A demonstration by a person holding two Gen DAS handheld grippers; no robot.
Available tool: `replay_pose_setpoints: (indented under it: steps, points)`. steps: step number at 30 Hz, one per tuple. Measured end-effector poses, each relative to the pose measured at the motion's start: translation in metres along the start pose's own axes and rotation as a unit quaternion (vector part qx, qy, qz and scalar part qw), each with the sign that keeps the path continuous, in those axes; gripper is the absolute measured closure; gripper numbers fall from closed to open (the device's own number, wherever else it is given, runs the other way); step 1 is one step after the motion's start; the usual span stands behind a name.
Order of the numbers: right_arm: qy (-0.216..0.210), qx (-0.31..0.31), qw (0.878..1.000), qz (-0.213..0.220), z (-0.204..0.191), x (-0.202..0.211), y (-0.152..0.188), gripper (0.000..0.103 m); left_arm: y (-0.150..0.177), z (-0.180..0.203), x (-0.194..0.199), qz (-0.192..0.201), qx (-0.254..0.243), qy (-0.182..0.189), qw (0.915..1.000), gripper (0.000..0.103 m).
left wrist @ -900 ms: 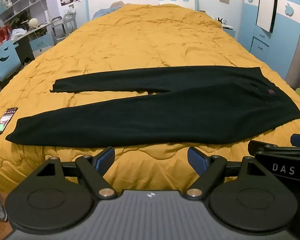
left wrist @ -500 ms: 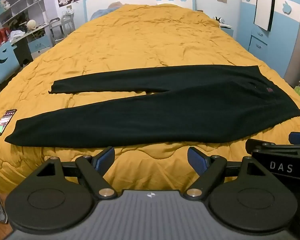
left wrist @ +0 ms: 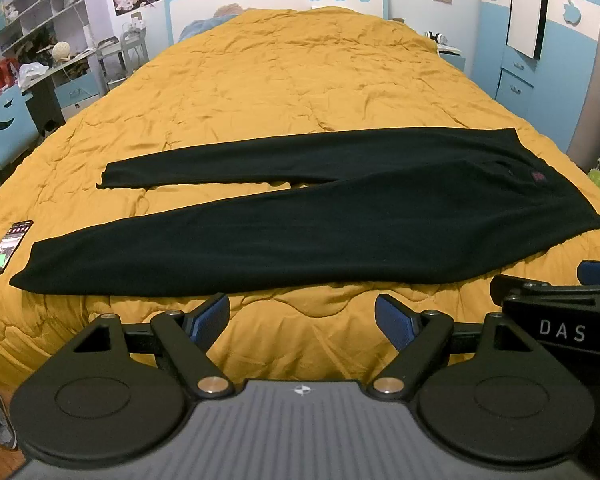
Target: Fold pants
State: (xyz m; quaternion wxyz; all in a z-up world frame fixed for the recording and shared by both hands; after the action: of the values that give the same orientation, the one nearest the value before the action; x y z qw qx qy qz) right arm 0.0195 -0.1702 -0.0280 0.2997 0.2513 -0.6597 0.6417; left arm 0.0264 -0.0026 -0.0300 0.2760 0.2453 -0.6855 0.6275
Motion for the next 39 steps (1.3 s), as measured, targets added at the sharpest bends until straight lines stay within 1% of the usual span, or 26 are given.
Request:
replay_pose_setpoints:
  steps: [39]
  points:
    - [0.0,0.0,1.0,-0.002,0.0001,-0.0011,0.0,0.02,0.0019,0.0027,-0.0006,-0.001,-0.005,-0.001,1.0,0.007]
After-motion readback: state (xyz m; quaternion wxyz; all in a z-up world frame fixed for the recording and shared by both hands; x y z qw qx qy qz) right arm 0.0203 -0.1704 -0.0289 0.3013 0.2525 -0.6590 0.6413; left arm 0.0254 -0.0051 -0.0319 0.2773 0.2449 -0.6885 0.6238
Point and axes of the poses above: each gripper's, at about its wrist camera, not at the fingertips, and x roughly against the way its jaws point, z to its right, y to its underside, the point moved 4 cm from there along -x, roughly the way its jaws point, and after that the axes turned 4 degrees about z, right-handed, at the moved point
